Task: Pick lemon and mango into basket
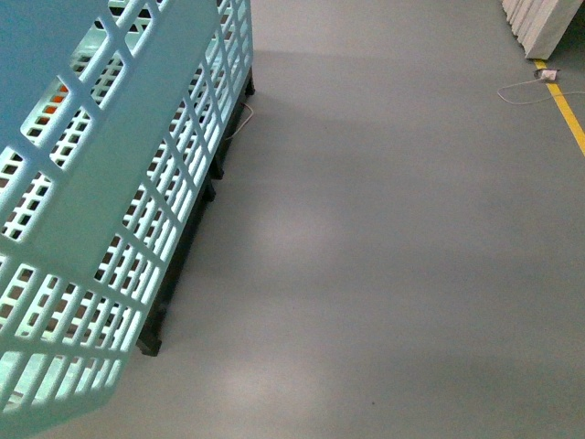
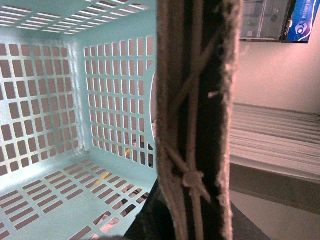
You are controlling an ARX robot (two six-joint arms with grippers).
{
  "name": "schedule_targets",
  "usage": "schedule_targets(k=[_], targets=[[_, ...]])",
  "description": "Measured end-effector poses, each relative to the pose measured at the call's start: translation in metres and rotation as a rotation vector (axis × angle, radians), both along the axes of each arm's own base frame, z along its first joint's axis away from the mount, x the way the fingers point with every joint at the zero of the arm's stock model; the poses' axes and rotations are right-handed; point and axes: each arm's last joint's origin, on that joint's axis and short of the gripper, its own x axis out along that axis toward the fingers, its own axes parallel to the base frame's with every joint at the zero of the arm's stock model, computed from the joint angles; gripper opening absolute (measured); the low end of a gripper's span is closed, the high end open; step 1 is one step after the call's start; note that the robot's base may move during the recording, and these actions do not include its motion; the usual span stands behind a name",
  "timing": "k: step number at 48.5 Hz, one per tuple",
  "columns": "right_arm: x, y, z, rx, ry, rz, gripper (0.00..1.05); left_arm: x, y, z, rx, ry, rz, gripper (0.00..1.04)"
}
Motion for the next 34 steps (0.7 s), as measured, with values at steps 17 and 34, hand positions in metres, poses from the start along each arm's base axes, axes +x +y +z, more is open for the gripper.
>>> schedule_targets(k=[17,34], targets=[[0.0,-0.0001,0.0,0.0,0.0,-0.002,0.96,-0.0006,-0.0003,0.0009,-0.005,-0.003,0.0,0.05],[-0.0001,0.0,0.0001,0.0,-0.001,-0.002,0.96,0.0,-0.0001,0.0001,-0.002,0.001,0.0,0.05]])
